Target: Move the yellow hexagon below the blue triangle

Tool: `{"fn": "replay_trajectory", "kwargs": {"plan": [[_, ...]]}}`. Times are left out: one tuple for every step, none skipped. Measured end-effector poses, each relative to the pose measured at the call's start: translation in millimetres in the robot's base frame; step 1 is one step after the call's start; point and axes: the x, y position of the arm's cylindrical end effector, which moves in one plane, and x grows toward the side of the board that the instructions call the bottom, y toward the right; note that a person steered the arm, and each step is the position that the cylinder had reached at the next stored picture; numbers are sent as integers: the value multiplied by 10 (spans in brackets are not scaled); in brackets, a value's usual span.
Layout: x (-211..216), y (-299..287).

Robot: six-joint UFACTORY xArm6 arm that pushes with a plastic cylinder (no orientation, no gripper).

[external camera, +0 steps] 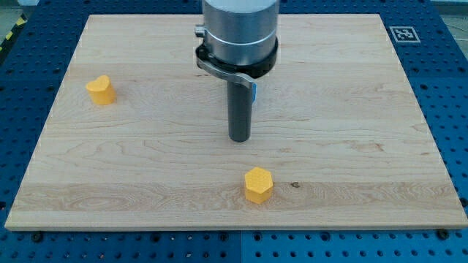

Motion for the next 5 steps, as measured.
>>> {"fn": "replay_trajectory", "kwargs": {"plan": [[126, 375], [545, 629], [1023, 638], [1249, 560], [1245, 240]]}}
